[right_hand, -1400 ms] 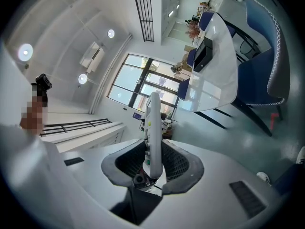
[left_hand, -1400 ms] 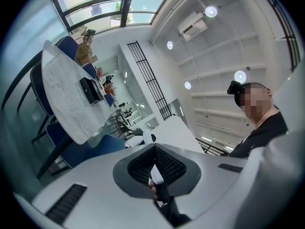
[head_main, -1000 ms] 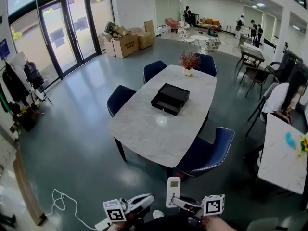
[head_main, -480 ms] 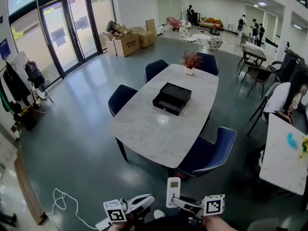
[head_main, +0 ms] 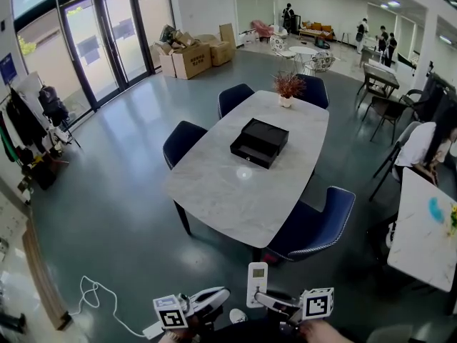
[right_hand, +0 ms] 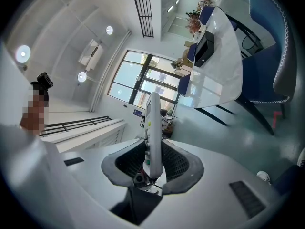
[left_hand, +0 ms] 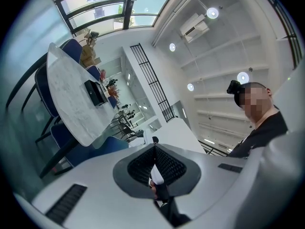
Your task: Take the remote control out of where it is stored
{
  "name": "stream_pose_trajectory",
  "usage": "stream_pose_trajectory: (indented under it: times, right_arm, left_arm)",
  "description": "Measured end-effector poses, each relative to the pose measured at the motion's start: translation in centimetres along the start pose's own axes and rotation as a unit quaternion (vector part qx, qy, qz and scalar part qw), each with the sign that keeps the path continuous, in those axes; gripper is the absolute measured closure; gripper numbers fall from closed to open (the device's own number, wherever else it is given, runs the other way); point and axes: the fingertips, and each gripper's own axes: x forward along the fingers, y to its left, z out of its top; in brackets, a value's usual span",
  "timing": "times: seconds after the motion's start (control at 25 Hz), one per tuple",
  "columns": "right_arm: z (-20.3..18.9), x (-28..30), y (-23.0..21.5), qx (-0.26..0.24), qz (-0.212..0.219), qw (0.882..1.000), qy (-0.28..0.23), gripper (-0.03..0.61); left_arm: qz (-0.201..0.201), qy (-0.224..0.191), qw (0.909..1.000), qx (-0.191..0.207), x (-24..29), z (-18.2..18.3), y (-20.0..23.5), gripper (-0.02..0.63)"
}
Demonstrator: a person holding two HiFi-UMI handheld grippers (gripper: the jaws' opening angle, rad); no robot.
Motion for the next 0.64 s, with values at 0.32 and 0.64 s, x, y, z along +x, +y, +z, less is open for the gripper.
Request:
stream_pose_trajectory:
  times: [0.32, 0.64]
  right_arm:
    - [0.0, 0.8, -0.2, 0.002, 0.003, 1.000, 0.006, 0.466]
    - [0.0, 1.3, -0.1, 0.002, -0.002, 1.000, 0.012, 0.466]
  left_arm:
    - [0.005, -0.003, 1.0000, 0.000, -0.5, 0.2, 0.6, 0.607]
    - [0.005, -0.008, 1.0000, -0.003, -0.9, 0.5, 0.7, 0.607]
